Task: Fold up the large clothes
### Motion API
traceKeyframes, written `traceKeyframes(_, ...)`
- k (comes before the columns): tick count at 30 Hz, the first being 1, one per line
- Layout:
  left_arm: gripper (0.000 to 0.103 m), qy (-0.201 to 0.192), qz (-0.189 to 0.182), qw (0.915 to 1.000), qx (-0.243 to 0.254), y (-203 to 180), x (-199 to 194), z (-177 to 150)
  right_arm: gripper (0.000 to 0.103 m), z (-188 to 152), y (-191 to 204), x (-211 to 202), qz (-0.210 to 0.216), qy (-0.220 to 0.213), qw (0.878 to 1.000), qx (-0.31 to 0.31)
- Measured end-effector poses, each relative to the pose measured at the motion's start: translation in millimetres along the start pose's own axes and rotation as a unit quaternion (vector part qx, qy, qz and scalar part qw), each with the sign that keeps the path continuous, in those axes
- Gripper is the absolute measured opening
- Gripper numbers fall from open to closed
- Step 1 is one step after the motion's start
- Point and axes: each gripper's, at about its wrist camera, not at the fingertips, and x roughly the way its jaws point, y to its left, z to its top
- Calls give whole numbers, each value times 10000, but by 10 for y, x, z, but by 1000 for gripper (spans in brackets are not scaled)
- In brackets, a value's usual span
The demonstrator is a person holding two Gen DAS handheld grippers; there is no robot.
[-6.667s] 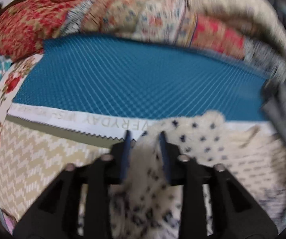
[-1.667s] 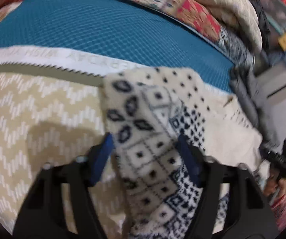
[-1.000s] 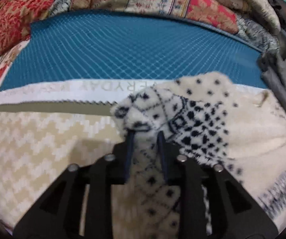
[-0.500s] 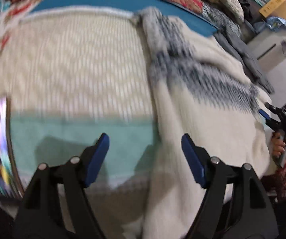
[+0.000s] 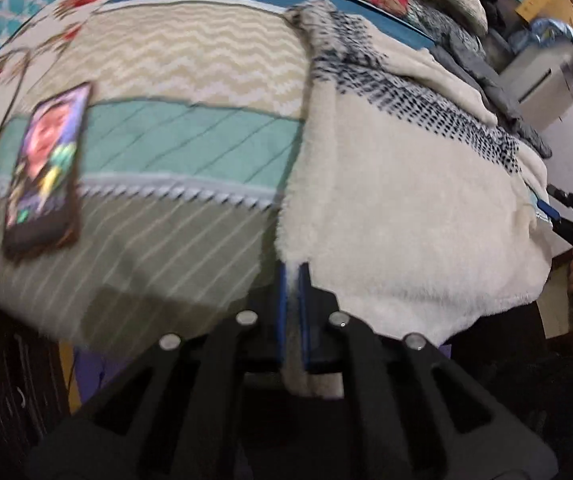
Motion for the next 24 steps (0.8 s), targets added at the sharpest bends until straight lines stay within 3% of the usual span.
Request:
traceKeyframes(4, 6, 134, 67, 9998, -106, 9, 119, -75, 87, -131, -170, -48, -333, 107, 9994, 66)
traceKeyframes(8, 10, 284, 131, 9991, -303, 32, 203, -23, 87, -286, -274, -87, -284, 225, 9993, 125)
traceKeyframes(16, 10, 381, 44, 9990, -235, 16, 187, 18, 87, -738, -377, -64, -133, 947, 9954, -11)
traceKeyframes(18, 8, 444, 128, 9988, -168, -24, 209, 7, 119, -812, -355, -134, -179, 1241, 9921, -75)
traceKeyframes(21, 6, 391, 74, 9992, -89, -77, 92, 65, 119, -775, -303, -546, 289, 1192, 9920, 299)
traceKeyframes(24, 6, 392, -151, 9989, -223, -57, -54, 138, 119, -689, -166, -939, 130, 1019, 9947, 42)
